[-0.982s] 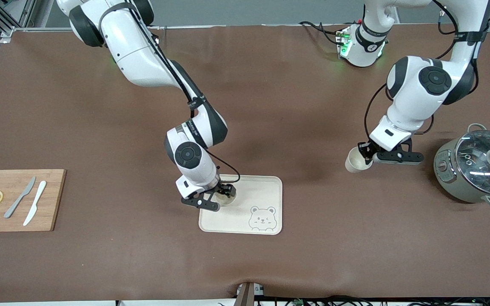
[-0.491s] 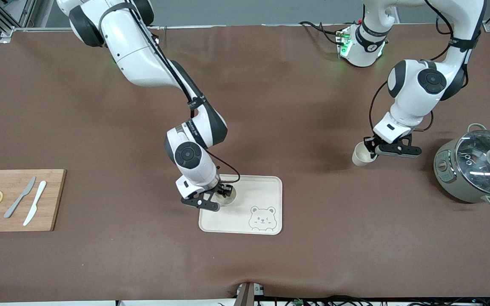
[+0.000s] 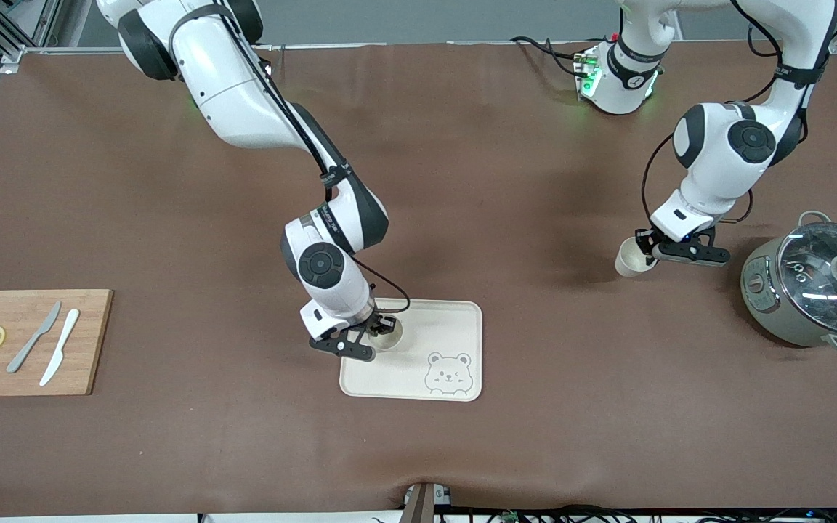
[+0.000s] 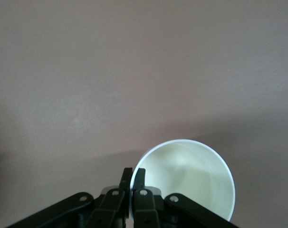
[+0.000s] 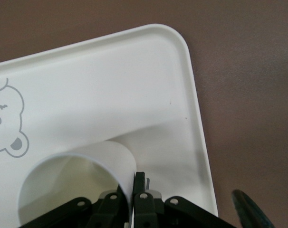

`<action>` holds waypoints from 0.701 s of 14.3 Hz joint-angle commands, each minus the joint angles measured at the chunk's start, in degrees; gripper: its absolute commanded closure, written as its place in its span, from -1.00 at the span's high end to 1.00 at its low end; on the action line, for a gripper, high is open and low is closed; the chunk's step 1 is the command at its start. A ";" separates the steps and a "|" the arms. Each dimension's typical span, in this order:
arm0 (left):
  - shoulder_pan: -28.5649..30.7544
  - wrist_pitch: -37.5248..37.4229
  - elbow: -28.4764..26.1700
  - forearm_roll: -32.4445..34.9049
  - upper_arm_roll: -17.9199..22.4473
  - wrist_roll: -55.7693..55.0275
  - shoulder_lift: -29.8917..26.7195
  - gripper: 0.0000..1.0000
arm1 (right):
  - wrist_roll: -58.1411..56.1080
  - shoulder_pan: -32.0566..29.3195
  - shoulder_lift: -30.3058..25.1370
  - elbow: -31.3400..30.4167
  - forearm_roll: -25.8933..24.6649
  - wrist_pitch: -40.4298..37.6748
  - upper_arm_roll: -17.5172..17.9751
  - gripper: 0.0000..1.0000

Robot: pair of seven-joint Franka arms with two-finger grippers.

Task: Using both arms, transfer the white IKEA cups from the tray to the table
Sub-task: 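Carry the cup with the right gripper toward the cutting board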

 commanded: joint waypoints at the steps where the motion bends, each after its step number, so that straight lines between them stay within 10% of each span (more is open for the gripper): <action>1: 1.69 1.99 -0.43 -1.16 -0.80 2.55 1.01 -1.00 | -0.44 0.41 0.44 0.53 0.37 0.25 -0.46 -1.00; 10: 3.10 2.69 -0.25 -13.17 -0.80 15.54 3.21 -1.00 | 0.08 0.41 0.27 0.62 0.46 0.52 -0.46 -1.00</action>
